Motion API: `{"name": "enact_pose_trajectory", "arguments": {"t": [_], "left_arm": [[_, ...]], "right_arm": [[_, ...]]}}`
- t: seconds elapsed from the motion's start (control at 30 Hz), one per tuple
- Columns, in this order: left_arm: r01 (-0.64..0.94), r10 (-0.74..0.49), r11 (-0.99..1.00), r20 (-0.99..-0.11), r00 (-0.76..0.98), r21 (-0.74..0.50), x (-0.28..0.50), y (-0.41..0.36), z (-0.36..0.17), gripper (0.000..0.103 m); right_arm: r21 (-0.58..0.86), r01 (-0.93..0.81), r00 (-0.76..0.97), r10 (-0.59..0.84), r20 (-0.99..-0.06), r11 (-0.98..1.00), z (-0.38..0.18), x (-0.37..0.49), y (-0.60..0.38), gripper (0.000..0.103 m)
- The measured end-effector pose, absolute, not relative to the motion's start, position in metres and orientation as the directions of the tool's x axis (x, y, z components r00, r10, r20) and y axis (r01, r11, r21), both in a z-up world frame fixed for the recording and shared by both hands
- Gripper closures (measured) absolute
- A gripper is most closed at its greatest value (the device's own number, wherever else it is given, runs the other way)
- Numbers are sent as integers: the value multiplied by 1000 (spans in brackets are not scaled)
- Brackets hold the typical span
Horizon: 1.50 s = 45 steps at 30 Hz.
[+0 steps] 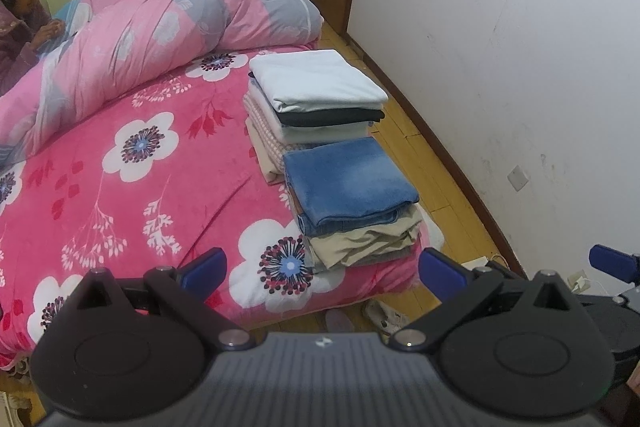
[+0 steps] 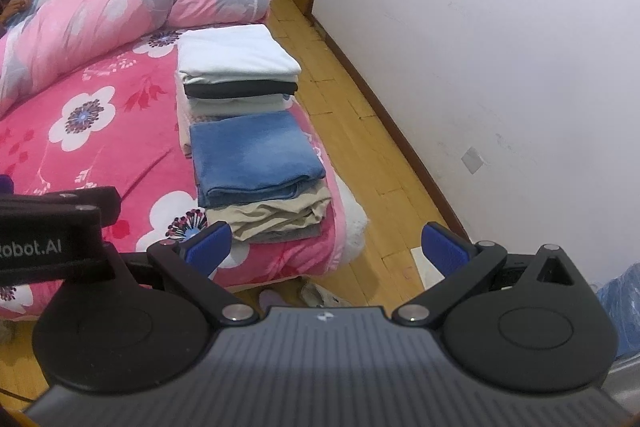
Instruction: Fold clothes
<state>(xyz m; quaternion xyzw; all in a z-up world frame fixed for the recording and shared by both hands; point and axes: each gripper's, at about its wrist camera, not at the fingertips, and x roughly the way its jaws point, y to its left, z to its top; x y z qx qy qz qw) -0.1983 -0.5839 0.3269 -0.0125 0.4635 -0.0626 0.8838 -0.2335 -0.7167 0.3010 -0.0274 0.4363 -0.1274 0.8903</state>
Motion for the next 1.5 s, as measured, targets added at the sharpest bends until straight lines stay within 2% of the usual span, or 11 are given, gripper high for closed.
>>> {"name": "enact_pose_trajectory", "arguments": {"t": [1.5], "left_arm": [[76,-101,995,-832,546,-72,-210,-587,322,1]], "right_arm": [[-159,230,567,-265,-780,960,294,-244,-728,1]]}}
